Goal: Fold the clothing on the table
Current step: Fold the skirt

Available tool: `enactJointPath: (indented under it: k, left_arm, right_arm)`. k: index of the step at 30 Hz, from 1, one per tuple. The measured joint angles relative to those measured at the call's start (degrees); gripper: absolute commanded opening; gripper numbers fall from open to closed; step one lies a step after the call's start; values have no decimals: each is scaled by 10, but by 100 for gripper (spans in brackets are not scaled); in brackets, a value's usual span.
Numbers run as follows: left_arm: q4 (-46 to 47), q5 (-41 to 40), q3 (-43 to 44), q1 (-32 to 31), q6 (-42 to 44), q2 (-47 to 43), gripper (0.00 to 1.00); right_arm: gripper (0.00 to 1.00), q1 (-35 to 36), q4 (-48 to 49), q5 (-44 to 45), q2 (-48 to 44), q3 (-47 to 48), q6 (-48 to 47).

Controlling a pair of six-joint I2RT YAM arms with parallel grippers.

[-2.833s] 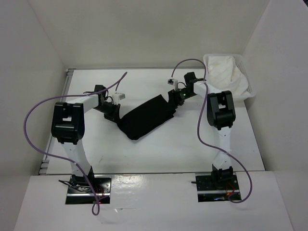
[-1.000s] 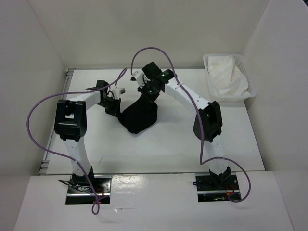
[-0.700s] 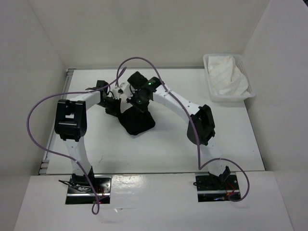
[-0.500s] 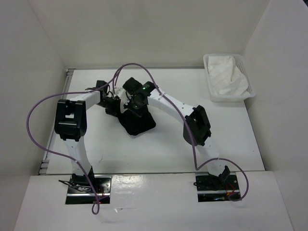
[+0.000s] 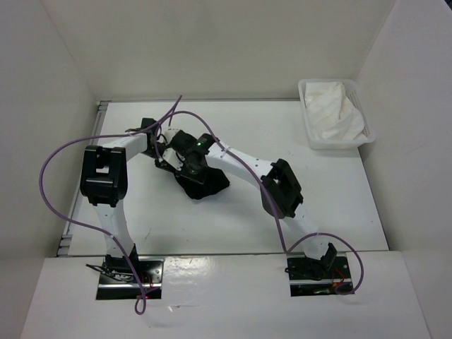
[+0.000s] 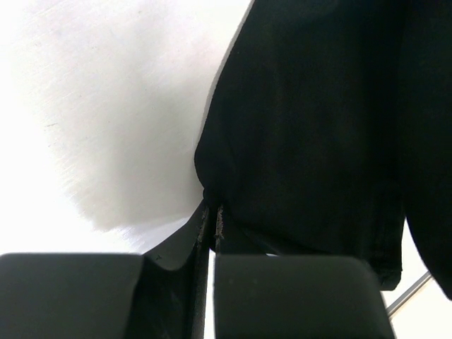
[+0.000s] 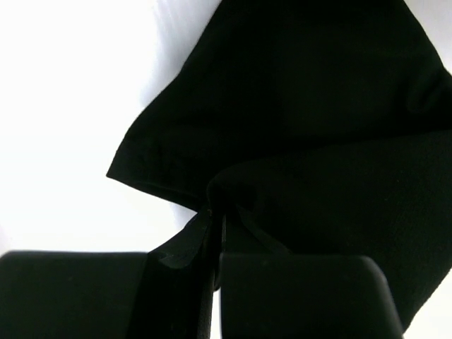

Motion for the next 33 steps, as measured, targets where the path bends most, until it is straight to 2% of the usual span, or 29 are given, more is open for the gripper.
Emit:
enactJointPath:
  k: [3,5,6,8,9,10,13,22,25,29,30,32,33]
  left_arm:
    - [-3,1,1,0,0,0,0]
    - [-4,3,1,0,0,1,0]
    - [-4,3,1,0,0,1,0]
    - [-4,3,1,0,0,1,0]
    - [-4,3,1,0,0,1,0]
    - [-4,3,1,0,0,1,0]
    - [-4,4,1,0,0,1,0]
    - [-4,9,1,5,3,2,0]
    - [-9,13,1,12,3,2,10]
    - [-18,14,-5,35,13,-13,36]
    - [-21,14,-12,43,17,-23,51]
    - [-29,14,-26,62,21,-57,65]
    - [-33,14,-31,71,23,-76,71]
  right_arm:
    - [0,4,2,2,5,2,0]
    - [5,6,2,1,12,7,0]
    - [23,6,2,1,17,12,0]
    - [41,7,2,-1,27,22,3]
    - [54,7,1,-2,30,26,3]
    - [60,8,1,-4,33,30,4]
    - [69,9,-3,-17,37,44,5]
    - [71,11,-52,-86,14,89,8]
    - [71,11,-73,-113,-22,91,5]
    - [74,5,-87,-153,-98,80,-12]
    - [78,1,-87,-163,-126,68,-19]
    - [85,-12,-82,-176,-184,26,-30]
    - [85,-24,-76,-182,-217,-8,-35]
